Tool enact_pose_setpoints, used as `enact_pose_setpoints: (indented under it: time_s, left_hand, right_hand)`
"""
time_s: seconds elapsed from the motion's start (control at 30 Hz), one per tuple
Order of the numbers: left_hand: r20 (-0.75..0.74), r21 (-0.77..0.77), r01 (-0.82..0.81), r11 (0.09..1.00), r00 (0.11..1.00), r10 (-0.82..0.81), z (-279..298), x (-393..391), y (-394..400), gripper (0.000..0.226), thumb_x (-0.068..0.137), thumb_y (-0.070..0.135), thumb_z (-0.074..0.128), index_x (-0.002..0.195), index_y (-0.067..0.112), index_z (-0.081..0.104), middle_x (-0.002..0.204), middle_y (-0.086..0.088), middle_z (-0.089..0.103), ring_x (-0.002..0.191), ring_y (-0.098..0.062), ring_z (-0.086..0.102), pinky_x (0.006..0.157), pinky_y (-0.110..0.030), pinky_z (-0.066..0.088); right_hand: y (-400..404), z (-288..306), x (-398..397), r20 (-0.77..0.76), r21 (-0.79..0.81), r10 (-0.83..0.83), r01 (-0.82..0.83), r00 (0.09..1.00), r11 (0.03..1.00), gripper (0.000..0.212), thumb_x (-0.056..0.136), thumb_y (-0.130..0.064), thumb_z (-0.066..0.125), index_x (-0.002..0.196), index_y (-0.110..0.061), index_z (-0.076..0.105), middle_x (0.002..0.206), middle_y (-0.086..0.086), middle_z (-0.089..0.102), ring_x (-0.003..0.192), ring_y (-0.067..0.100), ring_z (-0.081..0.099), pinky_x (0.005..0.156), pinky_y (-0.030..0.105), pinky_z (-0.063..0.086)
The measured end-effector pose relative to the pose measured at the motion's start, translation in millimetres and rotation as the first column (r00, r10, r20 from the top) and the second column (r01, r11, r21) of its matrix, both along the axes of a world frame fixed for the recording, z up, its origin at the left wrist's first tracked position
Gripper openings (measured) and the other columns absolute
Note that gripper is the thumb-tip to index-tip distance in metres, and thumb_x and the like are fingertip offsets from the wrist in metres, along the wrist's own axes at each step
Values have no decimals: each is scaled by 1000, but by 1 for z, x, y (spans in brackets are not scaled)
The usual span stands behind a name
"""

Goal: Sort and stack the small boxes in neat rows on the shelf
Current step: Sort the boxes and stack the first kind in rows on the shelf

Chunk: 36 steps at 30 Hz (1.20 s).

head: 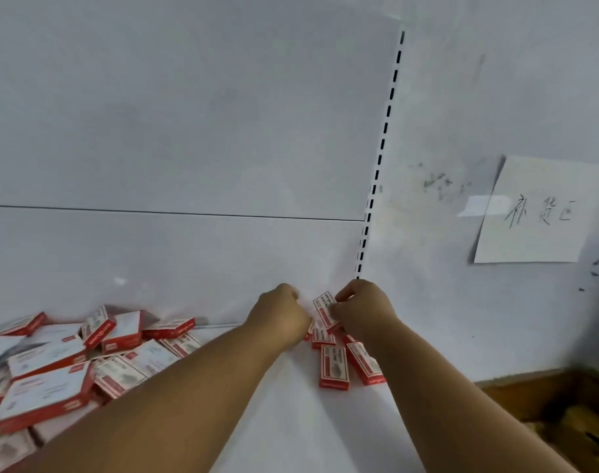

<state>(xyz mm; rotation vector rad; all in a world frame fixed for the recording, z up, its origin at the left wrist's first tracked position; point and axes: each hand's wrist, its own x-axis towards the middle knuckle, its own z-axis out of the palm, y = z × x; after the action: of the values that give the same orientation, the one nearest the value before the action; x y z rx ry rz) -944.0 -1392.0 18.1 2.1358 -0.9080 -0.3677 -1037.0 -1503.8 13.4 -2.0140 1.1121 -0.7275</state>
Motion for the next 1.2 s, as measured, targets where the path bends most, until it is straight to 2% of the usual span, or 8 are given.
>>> enact_pose_setpoints:
  time_s: [0.17,0.3,0.37,0.47,0.6,0.93,1.03,1.2]
  left_hand:
    - [242,165,-54,985,970,12,-5,-3,-7,25,88,16,59,113,18,62,116,-5,66,105,-24,61,85,-29,50]
    - [367,249,-63,966,930,-34,-1,-11,-4,10,89,20,59,95,25,65,109,-4,68,103,-25,63,81,-28,48]
    - [397,203,-101,974,918,13,-2,-7,1,10,87,20,58,87,29,61,108,-1,68,103,-24,63,80,-27,47]
    - [433,124,-167,978,896,98,-2,0,14,28,87,23,57,114,26,63,115,3,66,103,-20,60,83,-30,49]
    - [445,58,-200,978,882,154,4,14,51,30,88,23,57,117,26,63,113,3,66,100,-17,60,82,-28,49]
    - [411,-29,-405,914,829,380,12,63,193,19,88,24,59,103,33,68,103,9,70,90,-12,63,83,-36,55]
    - [446,-5,-391,920,823,352,12,77,218,24,89,22,60,109,32,67,112,8,68,98,-12,61,88,-34,53]
    - [460,211,-260,942,877,139,15,100,253,39,89,25,63,127,30,59,129,9,57,115,-11,52,92,-26,46]
  right_hand:
    - [-7,-8,13,-311,-219,41,-114,949,969,5,80,-16,62,83,-13,63,81,4,68,77,25,67,70,34,58]
    - [-7,-5,11,-489,-336,-18,-169,872,927,12,85,-25,60,81,-19,50,84,-2,57,80,23,55,70,30,43]
    - [-3,-2,10,-483,-357,1,-198,876,913,12,86,-28,59,86,-20,50,92,-1,60,82,23,54,71,30,43]
    - [10,5,11,-408,-380,68,-237,910,894,17,87,-29,56,99,-17,56,97,1,61,86,21,58,73,31,49]
    - [42,17,29,-307,-398,226,-340,924,852,16,89,-32,55,99,-20,59,98,-1,64,87,19,57,71,27,44]
    - [158,23,95,-309,-335,556,-636,771,695,10,92,-28,56,91,-19,62,92,-2,66,84,17,60,66,27,45]
    - [176,22,108,-292,-307,595,-662,749,683,4,92,-24,59,90,-24,62,92,-5,64,84,13,59,66,24,45]
    - [200,19,127,-272,-265,584,-643,765,719,6,93,-27,60,98,-26,63,98,-6,65,88,12,60,72,25,50]
